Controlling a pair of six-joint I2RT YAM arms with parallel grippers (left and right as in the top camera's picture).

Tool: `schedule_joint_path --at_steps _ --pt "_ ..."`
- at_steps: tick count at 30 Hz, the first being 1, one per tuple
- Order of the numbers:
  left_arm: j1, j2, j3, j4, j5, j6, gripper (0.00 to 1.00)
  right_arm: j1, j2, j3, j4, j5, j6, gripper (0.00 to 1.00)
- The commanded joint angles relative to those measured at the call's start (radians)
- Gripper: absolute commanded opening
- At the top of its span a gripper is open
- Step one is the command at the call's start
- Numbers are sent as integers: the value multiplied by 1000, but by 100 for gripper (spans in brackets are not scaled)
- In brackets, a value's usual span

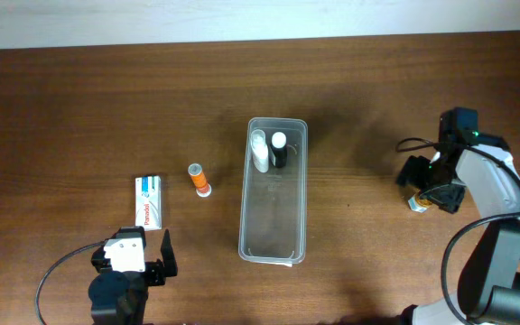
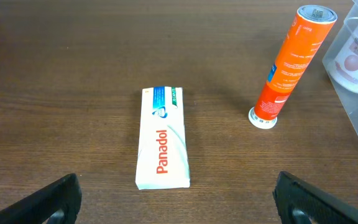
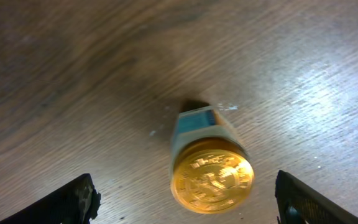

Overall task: Pack container
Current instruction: 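Reach the right gripper to the gold-lidded jar and grasp it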

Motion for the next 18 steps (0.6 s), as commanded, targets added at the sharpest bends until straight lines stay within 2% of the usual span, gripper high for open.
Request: schedule_joint_path --at_steps 1,18 --pt "2 -10 -4 -1 8 15 99 -29 9 -10 10 3 -3 82" --pt "2 -10 -4 -1 8 15 99 -27 72 -18 55 -27 -2 69"
